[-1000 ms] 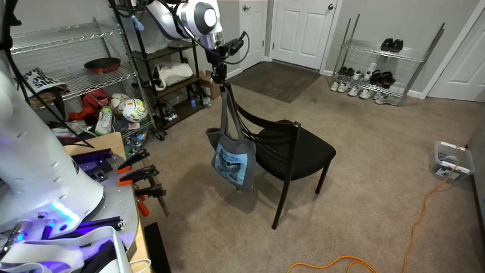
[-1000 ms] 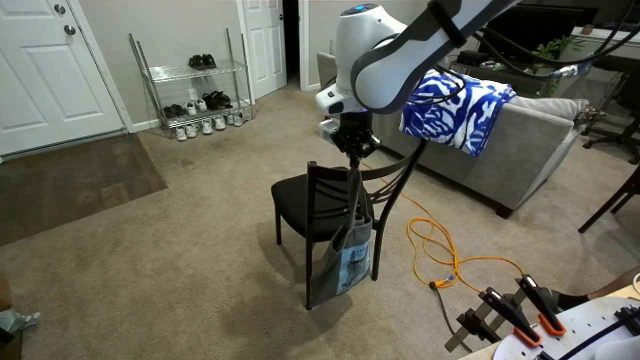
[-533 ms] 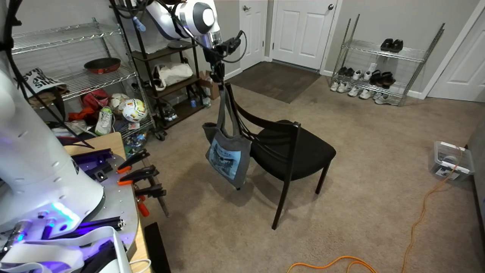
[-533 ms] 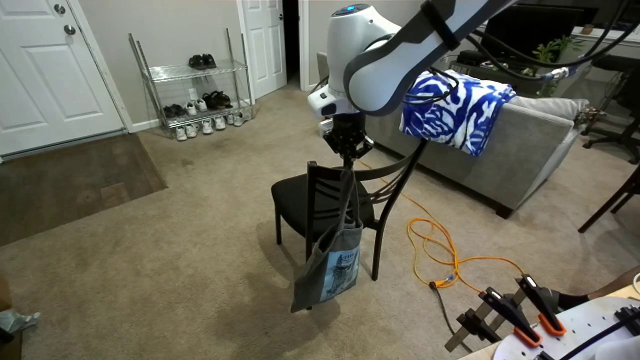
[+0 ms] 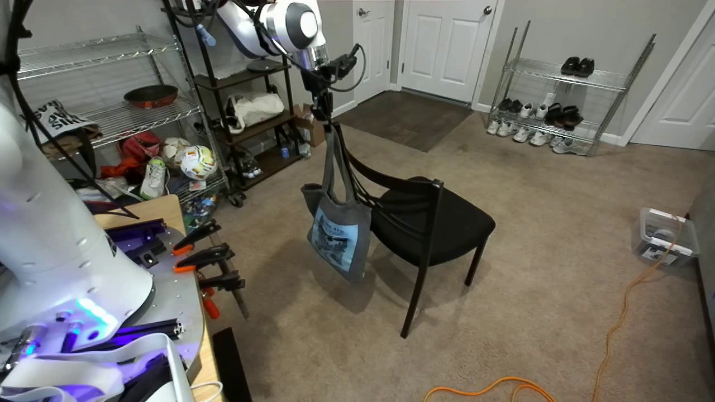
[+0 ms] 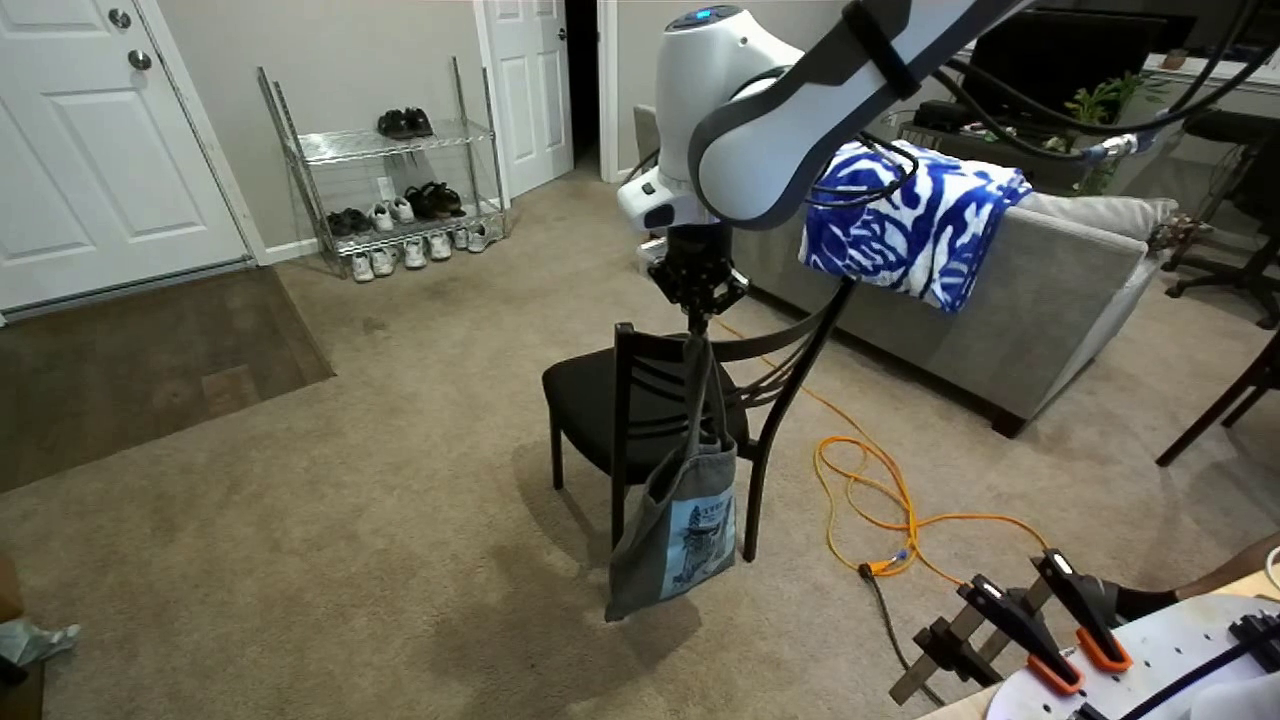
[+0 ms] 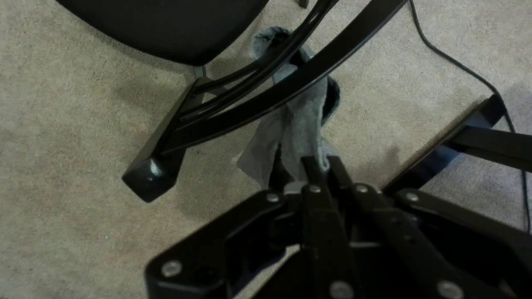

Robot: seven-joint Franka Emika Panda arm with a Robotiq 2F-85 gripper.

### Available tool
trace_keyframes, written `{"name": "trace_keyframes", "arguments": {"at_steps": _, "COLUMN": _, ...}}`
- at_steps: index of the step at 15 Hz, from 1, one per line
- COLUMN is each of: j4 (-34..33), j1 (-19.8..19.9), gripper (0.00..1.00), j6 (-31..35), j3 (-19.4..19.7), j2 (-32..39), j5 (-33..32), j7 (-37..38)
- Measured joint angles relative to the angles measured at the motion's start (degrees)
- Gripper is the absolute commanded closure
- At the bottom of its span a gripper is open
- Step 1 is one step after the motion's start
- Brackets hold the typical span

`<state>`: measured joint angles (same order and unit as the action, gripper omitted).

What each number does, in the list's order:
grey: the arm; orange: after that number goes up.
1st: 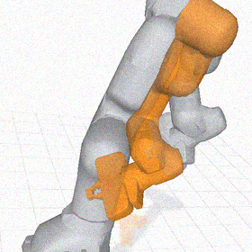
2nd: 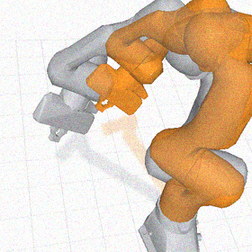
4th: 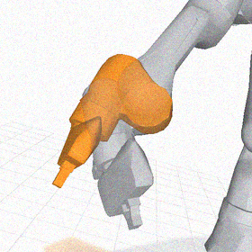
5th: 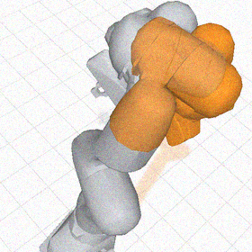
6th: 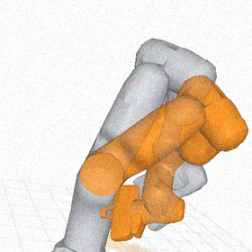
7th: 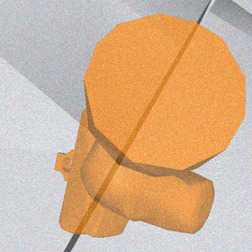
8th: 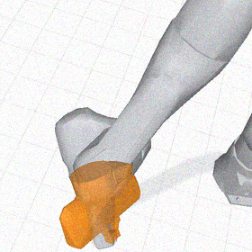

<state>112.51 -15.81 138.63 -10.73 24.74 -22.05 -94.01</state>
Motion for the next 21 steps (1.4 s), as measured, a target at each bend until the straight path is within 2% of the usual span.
{"name": "trace_keyframes", "arguments": {"at_steps": 15, "j4": 0.0, "j1": 0.0, "gripper": 0.92, "j6": 0.0, "j3": 0.1, "j2": 0.0, "j5": -0.1, "j7": 0.0}}
{"name": "trace_keyframes", "arguments": {"at_steps": 16, "j4": 0.0, "j1": 0.0, "gripper": 0.98, "j6": 0.0, "j3": 0.1, "j2": 0.0, "j5": -0.1, "j7": 0.0}}
{"name": "trace_keyframes", "arguments": {"at_steps": 21, "j4": -0.2, "j1": 0.0, "gripper": 0.98, "j6": 0.1, "j3": -0.2, "j2": 0.8, "j5": -0.1, "j7": 0.0}}
